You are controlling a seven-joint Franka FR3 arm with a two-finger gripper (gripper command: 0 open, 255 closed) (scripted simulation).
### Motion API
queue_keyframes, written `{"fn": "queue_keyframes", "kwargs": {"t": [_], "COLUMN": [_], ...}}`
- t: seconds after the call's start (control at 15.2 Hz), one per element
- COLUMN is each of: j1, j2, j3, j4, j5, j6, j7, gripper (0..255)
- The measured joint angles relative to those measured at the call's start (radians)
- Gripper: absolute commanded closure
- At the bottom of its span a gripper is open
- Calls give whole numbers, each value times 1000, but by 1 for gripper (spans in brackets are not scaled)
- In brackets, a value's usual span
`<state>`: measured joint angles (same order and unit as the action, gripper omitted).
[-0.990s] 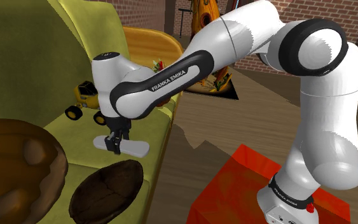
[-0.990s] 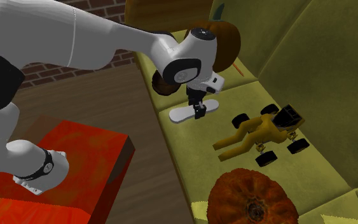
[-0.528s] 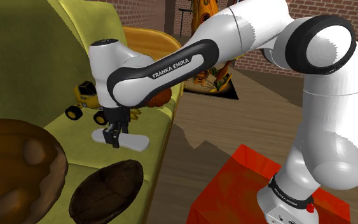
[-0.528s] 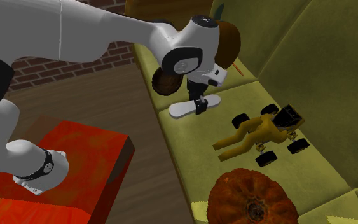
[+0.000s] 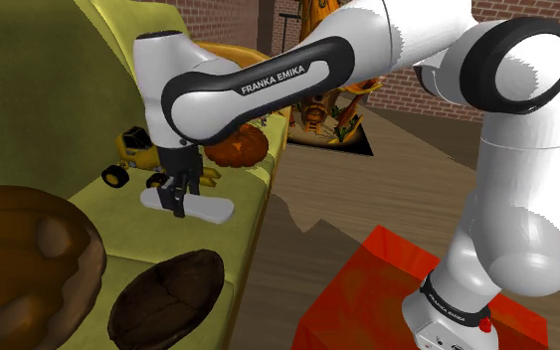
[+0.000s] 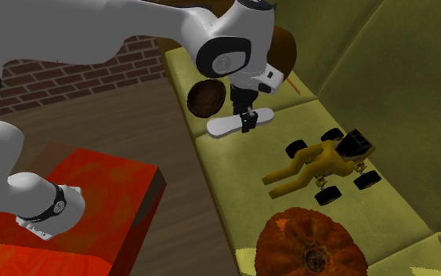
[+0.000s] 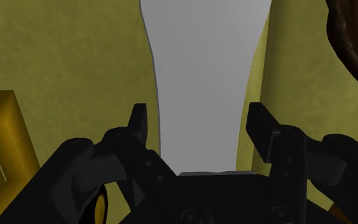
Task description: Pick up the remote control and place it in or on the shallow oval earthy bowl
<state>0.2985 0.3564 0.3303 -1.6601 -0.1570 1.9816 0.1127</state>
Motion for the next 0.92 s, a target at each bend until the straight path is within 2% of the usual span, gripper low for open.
{"fn": "queue_keyframes", "kwargs": {"t": [0.92], "j1": [2], "j2": [-37], "j3": [8], "j4": [135], "j5": [18], "j6": [-170], "j7": [-16], "gripper": [255]}}
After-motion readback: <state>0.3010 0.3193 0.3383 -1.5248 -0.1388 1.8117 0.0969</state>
